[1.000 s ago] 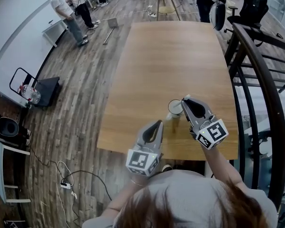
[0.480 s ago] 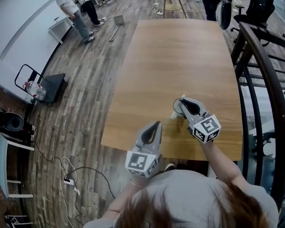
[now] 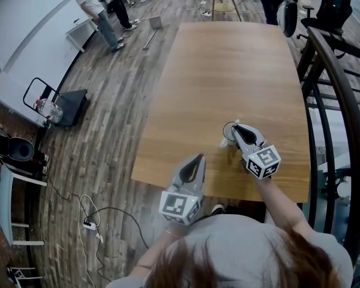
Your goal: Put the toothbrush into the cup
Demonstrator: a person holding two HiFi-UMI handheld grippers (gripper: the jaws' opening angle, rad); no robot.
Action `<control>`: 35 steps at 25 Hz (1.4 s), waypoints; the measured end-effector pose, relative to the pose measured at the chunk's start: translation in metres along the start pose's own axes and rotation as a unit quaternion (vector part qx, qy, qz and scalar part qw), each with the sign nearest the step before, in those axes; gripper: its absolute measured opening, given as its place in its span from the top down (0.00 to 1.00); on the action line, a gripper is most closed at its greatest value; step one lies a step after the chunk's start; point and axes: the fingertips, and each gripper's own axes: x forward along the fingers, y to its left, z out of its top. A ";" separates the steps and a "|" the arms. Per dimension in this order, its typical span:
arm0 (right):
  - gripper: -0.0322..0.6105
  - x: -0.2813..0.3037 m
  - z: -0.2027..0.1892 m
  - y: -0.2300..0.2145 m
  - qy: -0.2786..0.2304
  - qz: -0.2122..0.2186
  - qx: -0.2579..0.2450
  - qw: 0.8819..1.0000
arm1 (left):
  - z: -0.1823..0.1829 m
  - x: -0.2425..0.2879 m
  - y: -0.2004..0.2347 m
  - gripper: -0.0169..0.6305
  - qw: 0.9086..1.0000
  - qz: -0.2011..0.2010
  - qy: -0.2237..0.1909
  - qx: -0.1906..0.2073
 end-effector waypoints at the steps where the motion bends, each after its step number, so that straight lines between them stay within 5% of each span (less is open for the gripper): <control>1: 0.91 0.000 -0.001 -0.001 -0.001 -0.001 0.003 1.000 | 0.000 0.000 0.000 0.97 1.000 0.001 0.000 0.000; 35: 0.91 -0.038 -0.017 -0.032 -0.024 -0.047 0.059 0.997 | 0.001 0.012 -0.023 0.97 0.999 -0.034 0.000 0.005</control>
